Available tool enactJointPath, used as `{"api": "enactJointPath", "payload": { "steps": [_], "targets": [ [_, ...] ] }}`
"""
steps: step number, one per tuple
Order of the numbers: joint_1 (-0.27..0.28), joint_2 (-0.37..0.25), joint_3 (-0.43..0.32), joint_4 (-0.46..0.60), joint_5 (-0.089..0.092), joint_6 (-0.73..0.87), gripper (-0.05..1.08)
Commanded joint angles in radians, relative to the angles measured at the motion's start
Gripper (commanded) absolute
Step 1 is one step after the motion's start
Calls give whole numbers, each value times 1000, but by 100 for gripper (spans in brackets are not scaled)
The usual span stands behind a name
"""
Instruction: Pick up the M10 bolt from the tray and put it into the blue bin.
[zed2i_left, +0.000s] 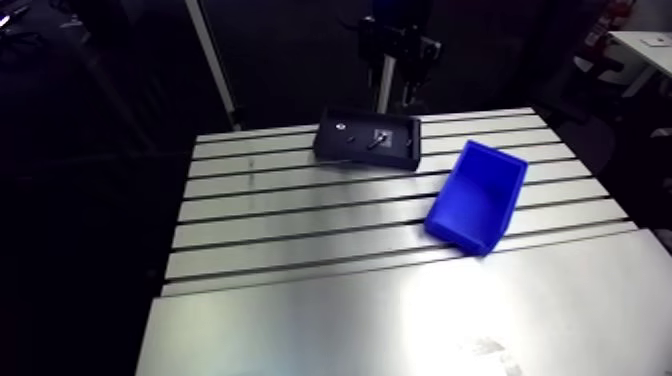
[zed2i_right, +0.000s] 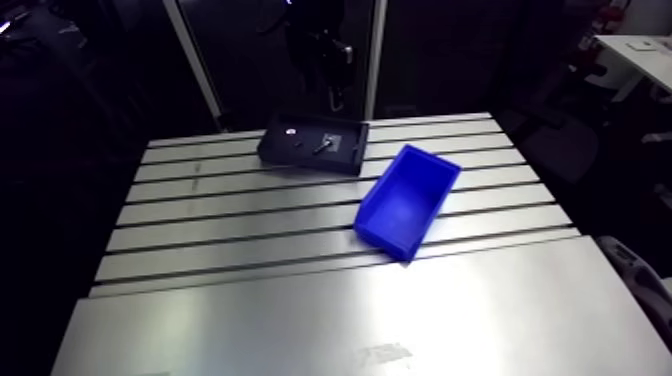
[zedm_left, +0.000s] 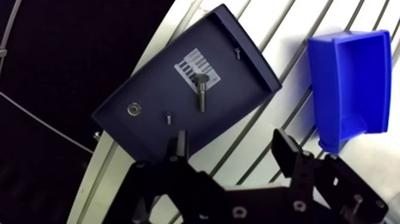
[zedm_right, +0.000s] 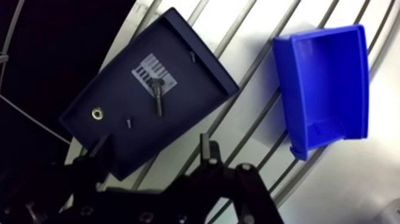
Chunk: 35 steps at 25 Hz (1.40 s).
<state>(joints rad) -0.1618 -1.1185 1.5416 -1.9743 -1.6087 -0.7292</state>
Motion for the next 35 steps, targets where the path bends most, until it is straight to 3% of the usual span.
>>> {"api": "enactJointPath", "payload": {
  "steps": [1,20,35],
  "targets": [
    [1,32,-2,-31,-1,0,26],
    [2,102,18,-128,-1,0,36],
    [4,136,25,-130,3,-2,47]
  ]
}}
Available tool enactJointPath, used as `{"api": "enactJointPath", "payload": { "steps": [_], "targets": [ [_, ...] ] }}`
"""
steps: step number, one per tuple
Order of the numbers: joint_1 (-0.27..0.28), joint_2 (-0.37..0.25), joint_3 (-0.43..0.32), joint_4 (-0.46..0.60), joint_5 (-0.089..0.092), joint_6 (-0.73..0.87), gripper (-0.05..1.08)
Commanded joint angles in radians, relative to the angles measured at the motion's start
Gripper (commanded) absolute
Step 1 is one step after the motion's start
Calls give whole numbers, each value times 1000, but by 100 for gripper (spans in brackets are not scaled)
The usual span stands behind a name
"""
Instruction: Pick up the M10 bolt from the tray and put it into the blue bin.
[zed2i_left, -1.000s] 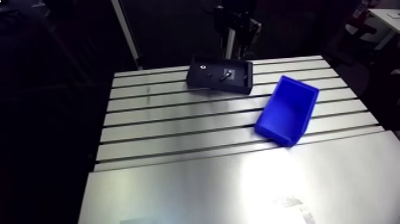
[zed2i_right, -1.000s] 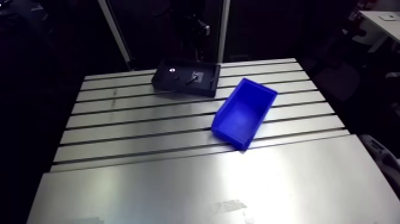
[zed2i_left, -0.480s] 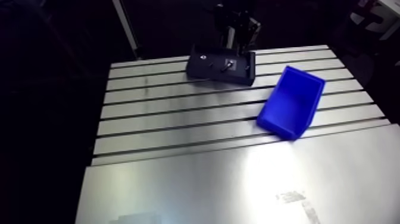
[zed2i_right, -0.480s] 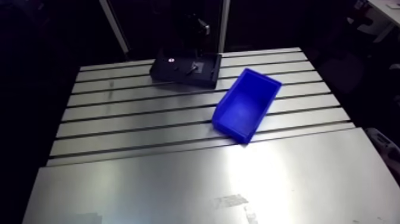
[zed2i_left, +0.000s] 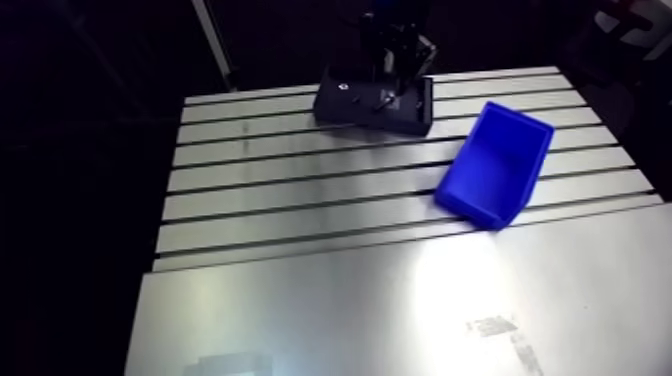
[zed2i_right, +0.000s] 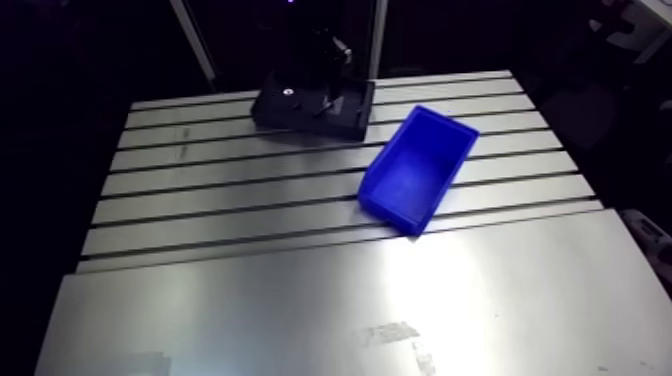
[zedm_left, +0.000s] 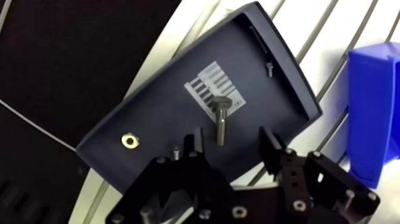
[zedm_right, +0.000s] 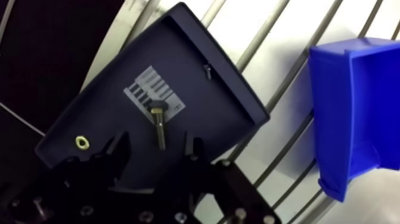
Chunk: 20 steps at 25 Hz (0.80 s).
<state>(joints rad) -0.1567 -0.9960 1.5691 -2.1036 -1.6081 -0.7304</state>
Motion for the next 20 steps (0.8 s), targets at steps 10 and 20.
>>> {"api": "enactJointPath", "payload": {
  "steps": [10,20],
  "targets": [
    [-3,37,-11,-3,3,0,52],
    [-1,40,-10,-3,4,-3,57]
  ]
}}
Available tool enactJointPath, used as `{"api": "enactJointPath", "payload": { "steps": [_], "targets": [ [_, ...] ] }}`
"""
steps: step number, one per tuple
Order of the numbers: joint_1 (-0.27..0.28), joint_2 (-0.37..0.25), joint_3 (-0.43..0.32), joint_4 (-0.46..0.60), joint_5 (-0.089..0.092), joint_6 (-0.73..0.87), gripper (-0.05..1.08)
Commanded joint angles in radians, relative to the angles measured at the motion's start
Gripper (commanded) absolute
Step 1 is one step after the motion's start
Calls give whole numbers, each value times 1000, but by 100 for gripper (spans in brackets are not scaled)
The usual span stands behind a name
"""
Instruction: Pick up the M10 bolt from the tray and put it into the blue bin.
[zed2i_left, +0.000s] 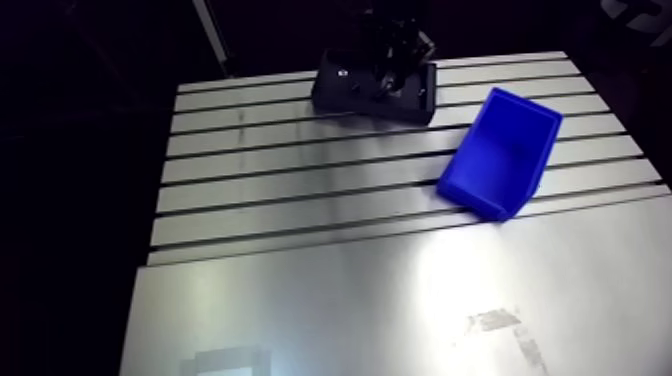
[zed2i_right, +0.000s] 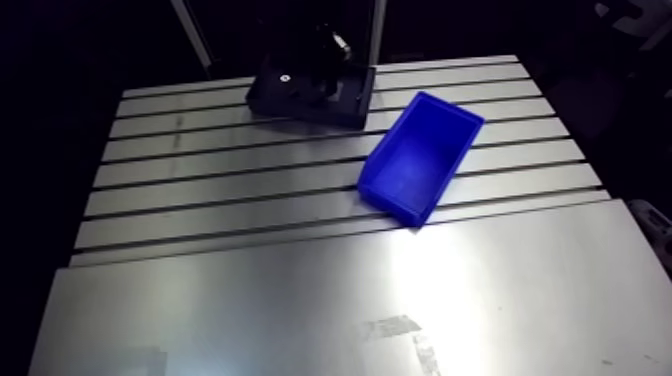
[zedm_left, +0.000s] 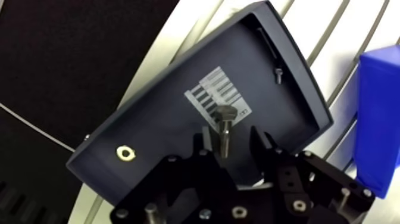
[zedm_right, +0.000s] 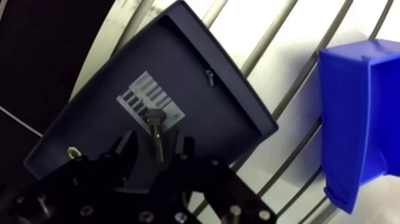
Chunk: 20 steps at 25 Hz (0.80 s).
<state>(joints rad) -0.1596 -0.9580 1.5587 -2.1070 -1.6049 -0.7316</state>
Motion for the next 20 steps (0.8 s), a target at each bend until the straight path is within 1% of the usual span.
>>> {"api": "enactJointPath", "payload": {
  "steps": [1,20],
  "targets": [
    [2,2,1,0,1,-2,57],
    [2,19,2,0,3,-13,63]
  ]
}}
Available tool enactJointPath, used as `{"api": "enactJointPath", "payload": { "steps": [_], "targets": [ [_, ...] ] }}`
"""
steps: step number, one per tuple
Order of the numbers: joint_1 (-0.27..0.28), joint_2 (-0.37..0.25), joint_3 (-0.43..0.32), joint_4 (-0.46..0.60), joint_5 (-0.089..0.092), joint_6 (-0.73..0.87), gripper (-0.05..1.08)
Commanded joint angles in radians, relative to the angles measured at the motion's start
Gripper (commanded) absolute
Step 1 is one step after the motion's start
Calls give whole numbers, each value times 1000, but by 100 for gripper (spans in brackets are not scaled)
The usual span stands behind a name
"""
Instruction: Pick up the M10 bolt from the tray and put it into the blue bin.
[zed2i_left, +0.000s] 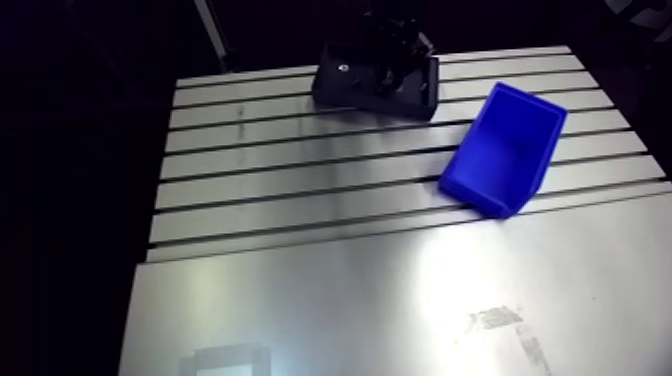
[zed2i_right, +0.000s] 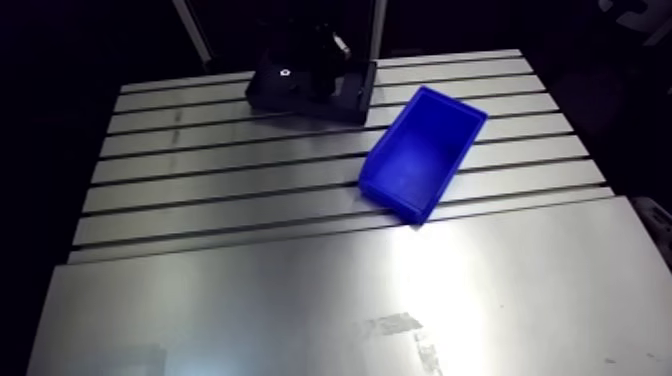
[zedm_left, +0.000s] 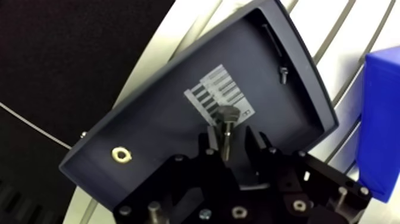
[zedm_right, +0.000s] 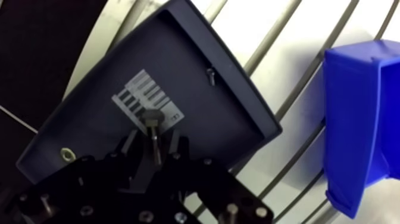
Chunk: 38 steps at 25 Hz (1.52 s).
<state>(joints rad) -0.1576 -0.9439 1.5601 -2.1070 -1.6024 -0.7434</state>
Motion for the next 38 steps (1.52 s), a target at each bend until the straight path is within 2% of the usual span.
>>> {"api": "enactJointPath", "payload": {
  "steps": [1,38],
  "targets": [
    [0,6,-1,0,0,-1,63],
    [0,12,-4,3,2,4,81]
  ]
}}
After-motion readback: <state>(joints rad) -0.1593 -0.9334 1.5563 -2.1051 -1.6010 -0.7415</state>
